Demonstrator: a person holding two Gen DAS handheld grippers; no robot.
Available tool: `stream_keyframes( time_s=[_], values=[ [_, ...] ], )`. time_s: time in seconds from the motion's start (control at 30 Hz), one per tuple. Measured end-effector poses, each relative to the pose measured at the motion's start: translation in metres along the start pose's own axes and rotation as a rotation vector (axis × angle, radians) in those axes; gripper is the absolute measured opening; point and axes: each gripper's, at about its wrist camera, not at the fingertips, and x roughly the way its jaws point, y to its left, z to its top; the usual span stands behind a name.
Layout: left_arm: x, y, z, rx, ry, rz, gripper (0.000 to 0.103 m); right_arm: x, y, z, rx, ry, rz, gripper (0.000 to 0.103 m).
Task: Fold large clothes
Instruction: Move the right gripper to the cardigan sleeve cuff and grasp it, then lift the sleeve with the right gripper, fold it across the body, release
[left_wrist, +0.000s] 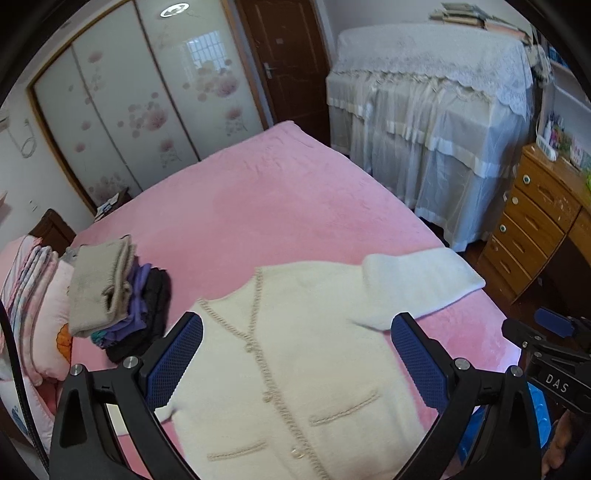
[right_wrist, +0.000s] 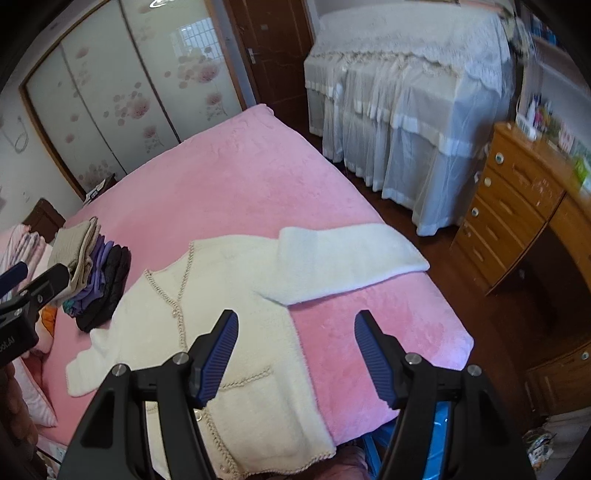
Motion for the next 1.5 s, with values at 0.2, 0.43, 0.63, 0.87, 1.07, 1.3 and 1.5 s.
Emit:
stream_keyframes(
  time_s=[0.2, 0.43, 0.63, 0.87, 1.07, 1.3, 1.5],
  values=[
    [0.073, -0.086, 0.032, 0.016, -0.008, -0.017, 0.101, 0.075, -0.082, 0.034, 0.046, 0.021, -0.011, 0.066],
    [0.173, -0.147, 0.046, -0.025, 0.022, 0.007, 0.101, 0.169, -0.162, 0.047, 0.152, 0.062, -0.03, 0.066],
    [0.237, -0.177, 0.045, -0.034, 0.069, 0.031, 0.101, 0.237, -0.219, 0.036, 0.347, 0.149, 0.028, 0.066],
    [0.269, -0.191, 0.04, -0.051, 0.115, 0.019, 0.101, 0.302, -0.258, 0.022, 0.552, 0.272, 0.119, 0.054],
    [0.275, -0.18, 0.032, -0.069, 0.144, 0.016, 0.101, 0.327, -0.265, 0.025, 0.605, 0.267, 0.165, 0.054],
    [0.272, -0.163, 0.026, -0.122, 0.176, 0.029, 0.101, 0.346, -0.271, 0.041, 0.633, 0.244, 0.171, 0.024],
    [0.249, -0.128, 0.029, -0.193, 0.162, 0.05, 0.101, 0.301, -0.247, 0.064, 0.477, 0.145, 0.125, 0.008]
  ],
)
